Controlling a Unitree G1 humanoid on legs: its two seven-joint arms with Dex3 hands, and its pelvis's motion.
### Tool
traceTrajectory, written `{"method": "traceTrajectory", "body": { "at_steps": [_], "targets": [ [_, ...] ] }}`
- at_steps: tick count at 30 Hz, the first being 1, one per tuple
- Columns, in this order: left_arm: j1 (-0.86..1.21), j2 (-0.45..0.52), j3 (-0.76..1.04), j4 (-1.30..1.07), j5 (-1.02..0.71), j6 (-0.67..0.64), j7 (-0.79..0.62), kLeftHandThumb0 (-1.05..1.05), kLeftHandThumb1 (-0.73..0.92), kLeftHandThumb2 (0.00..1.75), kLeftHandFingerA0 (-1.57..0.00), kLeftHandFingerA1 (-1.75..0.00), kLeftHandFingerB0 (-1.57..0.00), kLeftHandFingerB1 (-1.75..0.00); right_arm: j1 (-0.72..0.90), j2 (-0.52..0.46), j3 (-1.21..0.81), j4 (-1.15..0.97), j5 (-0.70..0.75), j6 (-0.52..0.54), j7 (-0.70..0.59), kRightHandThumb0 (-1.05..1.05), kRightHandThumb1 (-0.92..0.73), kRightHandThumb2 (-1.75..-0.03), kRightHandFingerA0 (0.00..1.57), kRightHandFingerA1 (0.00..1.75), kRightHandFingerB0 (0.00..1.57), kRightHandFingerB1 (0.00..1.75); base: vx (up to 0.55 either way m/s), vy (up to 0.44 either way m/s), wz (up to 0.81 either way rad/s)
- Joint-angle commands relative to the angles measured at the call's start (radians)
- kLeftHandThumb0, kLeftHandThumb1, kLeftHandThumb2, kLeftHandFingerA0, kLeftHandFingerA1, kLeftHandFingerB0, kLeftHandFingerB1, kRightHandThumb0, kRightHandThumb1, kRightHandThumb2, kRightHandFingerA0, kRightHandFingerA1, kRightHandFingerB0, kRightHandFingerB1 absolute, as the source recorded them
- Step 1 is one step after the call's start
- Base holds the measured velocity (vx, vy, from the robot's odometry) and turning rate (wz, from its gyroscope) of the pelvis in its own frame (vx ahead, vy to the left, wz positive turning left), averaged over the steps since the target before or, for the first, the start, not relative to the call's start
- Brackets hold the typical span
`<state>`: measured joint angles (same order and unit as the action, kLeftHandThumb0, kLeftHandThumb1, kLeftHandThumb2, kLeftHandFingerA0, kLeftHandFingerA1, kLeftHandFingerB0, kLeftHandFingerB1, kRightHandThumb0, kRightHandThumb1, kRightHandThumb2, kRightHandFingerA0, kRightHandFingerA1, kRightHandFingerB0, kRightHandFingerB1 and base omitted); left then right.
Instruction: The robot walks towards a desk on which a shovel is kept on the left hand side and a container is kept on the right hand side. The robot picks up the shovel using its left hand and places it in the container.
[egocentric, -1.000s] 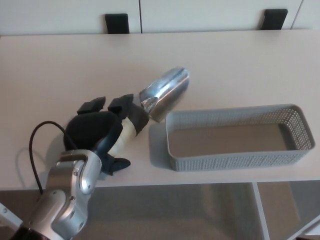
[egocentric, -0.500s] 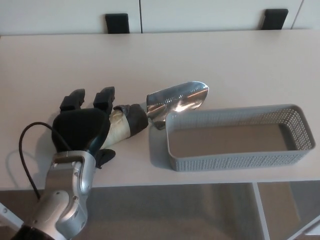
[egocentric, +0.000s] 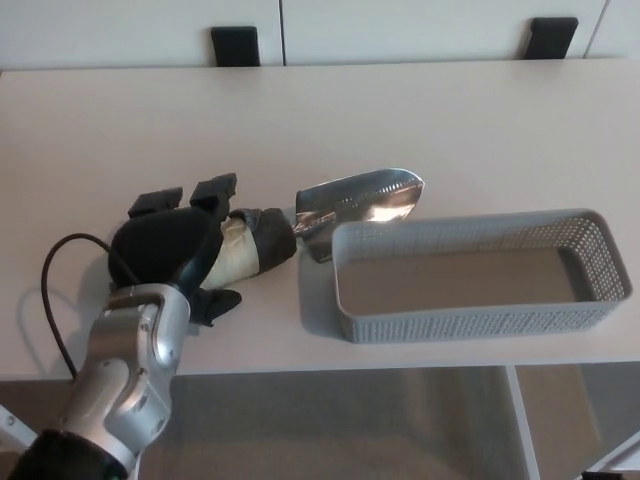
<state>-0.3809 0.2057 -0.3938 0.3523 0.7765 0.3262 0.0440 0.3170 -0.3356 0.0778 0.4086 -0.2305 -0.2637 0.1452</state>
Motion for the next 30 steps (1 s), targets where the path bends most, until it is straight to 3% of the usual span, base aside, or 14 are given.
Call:
{"method": "traceTrajectory", "body": {
  "at_steps": [1,9,11,12,13,15,17,18,19,21,24,25,29,30],
  "targets": [
    [-0.084,0.042,0.035,0.157,-0.212,-0.203,-0.253,-0.51,0.44,0.68,-0.32,-0.43,-0.05,-0.26,-0.004,-0.022,0.001,-0.006,-0.007,0.021,0.008,-0.42,-0.44,-0.54,0.99,0.5,0.73,0.47,0.0,0.0,0.0],
    [-0.107,0.024,0.02,0.293,-0.232,-0.239,-0.313,-0.46,0.67,0.62,-0.54,-0.4,-0.13,-0.27,-0.008,-0.022,0.001,-0.03,-0.002,0.04,0.018,-0.5,-0.38,-0.74,0.92,0.64,0.68,0.59,0.0,0.0,0.0],
    [-0.115,0.028,-0.005,0.315,-0.208,-0.262,-0.3,-0.29,0.54,0.96,-0.57,-0.67,-0.01,-0.42,-0.017,-0.026,0.004,-0.042,-0.013,0.062,0.018,-0.52,-0.39,-0.75,0.93,0.63,0.68,0.58,0.0,0.0,0.0],
    [-0.118,0.029,-0.026,0.327,-0.188,-0.267,-0.293,-0.22,0.59,1.0,-0.63,-0.84,-0.08,-0.45,-0.014,-0.025,0.005,-0.051,-0.019,0.067,0.012,-0.43,-0.45,-0.55,0.96,0.49,0.72,0.46,0.0,0.0,0.0],
    [-0.122,0.031,-0.036,0.336,-0.18,-0.276,-0.288,-0.24,0.88,0.67,-0.71,-0.56,-0.3,-0.3,-0.015,-0.024,0.005,-0.058,-0.022,0.071,0.01,-0.42,-0.45,-0.54,0.97,0.5,0.72,0.46,0.0,0.0,0.0],
    [-0.128,0.035,-0.055,0.351,-0.169,-0.29,-0.276,-0.28,0.77,0.85,-0.74,-0.59,-0.47,-0.47,-0.02,-0.023,0.005,-0.058,-0.019,0.067,0.01,-0.49,-0.38,-0.74,0.92,0.64,0.69,0.59,0.0,0.0,0.0],
    [-0.146,0.034,-0.093,0.369,-0.128,-0.261,-0.266,-0.14,0.71,0.61,-0.88,-0.62,-0.6,-0.41,-0.023,-0.019,0.002,-0.049,-0.01,0.058,0.01,-0.41,-0.44,-0.54,0.98,0.51,0.72,0.47,0.0,0.0,0.0],
    [-0.145,0.03,-0.099,0.375,-0.127,-0.255,-0.243,-0.11,0.76,0.62,-0.92,-0.74,-0.67,-0.45,-0.024,-0.017,0.0,-0.047,-0.006,0.06,0.011,-0.41,-0.44,-0.54,0.99,0.51,0.72,0.47,0.0,0.0,0.0],
    [-0.144,0.027,-0.1,0.374,-0.12,-0.244,-0.213,-0.12,0.75,0.66,-0.68,-1.34,-0.49,-0.99,-0.027,-0.016,0.0,-0.058,-0.008,0.073,0.011,-0.41,-0.44,-0.54,0.99,0.51,0.73,0.47,0.0,0.0,0.0],
    [-0.143,0.022,-0.102,0.381,-0.112,-0.243,-0.139,-0.19,0.79,0.52,-0.5,-1.53,-0.36,-1.19,-0.035,-0.019,0.002,-0.056,-0.011,0.077,0.013,-0.42,-0.45,-0.54,0.98,0.5,0.73,0.47,0.0,0.0,0.0],
    [-0.13,0.021,-0.089,0.383,-0.12,-0.265,-0.067,-0.14,0.84,0.51,-0.38,-1.57,-0.32,-1.15,-0.039,-0.023,0.004,-0.05,-0.015,0.077,0.011,-0.41,-0.45,-0.54,0.98,0.5,0.73,0.46,0.0,0.0,0.0],
    [-0.125,0.021,-0.075,0.377,-0.135,-0.271,-0.059,-0.18,0.82,0.6,-0.37,-1.54,-0.46,-0.83,-0.041,-0.023,0.005,-0.04,-0.016,0.067,0.006,-0.41,-0.45,-0.54,0.98,0.5,0.74,0.46,0.0,0.0,0.0],
    [-0.103,-0.025,0.045,0.366,-0.244,-0.251,-0.055,-0.21,0.84,0.64,-0.58,-0.94,-0.57,-0.43,-0.036,-0.023,0.006,-0.05,-0.017,0.076,0.007,-0.42,-0.45,-0.54,0.96,0.5,0.73,0.46,0.0,0.0,0.0],
    [-0.093,-0.052,0.113,0.351,-0.304,-0.247,-0.04,-0.21,0.84,0.65,-0.53,-1.2,-0.65,-0.5,-0.035,-0.023,0.007,-0.051,-0.019,0.074,0.005,-0.41,-0.45,-0.55,0.97,0.5,0.73,0.46,0.0,0.0,0.0]
  ]
}}
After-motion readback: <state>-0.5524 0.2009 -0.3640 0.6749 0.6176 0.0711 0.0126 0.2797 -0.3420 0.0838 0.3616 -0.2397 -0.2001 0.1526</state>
